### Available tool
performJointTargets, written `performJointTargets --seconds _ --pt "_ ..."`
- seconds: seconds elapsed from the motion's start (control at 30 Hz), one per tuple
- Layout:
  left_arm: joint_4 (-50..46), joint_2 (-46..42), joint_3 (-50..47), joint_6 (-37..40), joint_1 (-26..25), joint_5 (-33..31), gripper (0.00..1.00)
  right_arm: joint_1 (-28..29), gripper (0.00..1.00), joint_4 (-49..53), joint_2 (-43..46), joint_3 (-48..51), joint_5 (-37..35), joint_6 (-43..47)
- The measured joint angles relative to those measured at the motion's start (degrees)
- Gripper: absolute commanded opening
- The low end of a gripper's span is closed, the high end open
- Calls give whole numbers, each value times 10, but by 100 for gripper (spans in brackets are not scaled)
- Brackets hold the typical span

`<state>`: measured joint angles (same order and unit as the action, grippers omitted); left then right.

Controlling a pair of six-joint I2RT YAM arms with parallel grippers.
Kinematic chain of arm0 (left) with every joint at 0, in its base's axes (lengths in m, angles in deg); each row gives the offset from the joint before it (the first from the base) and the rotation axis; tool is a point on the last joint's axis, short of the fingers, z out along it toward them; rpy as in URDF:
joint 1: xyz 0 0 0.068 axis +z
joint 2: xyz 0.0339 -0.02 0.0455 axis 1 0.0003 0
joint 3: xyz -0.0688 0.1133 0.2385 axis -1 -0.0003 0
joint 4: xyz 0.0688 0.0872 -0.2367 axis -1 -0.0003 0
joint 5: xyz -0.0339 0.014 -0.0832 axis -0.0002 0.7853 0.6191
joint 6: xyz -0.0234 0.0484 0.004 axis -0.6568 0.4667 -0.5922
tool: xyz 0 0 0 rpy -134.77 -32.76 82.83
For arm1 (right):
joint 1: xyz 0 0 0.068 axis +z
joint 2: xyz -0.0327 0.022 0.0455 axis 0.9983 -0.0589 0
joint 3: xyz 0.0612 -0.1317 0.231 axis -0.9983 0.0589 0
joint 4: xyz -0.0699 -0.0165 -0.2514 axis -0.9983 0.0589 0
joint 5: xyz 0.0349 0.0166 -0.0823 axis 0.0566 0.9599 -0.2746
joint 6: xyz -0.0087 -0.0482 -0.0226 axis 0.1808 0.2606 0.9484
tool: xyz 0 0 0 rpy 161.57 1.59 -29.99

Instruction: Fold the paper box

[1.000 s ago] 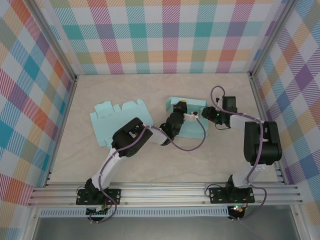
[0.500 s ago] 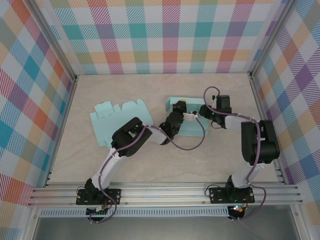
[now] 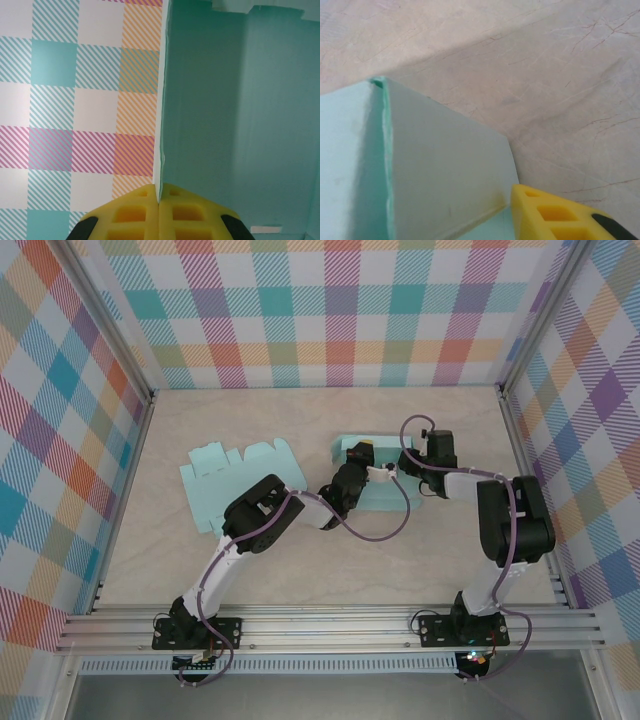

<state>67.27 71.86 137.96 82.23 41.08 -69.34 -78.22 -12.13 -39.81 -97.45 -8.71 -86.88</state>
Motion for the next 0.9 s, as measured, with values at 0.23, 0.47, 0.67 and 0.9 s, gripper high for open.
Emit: performJointTargets --seconds 0.23,0.47,0.67,0.9 --pt "-1 0 0 -7 0 5 0 10 19 -10 -7 0 -24 17" --pt "-3 0 5 -25 0 6 0 24 4 -12 -7 0 -58 45" --pt "-32 -9 11 -80 0 -1 17 33 0 -12 -7 0 -80 58" --pt "-96 -106 -39 -225 0 -9 50 36 0 -12 -4 0 -82 59"
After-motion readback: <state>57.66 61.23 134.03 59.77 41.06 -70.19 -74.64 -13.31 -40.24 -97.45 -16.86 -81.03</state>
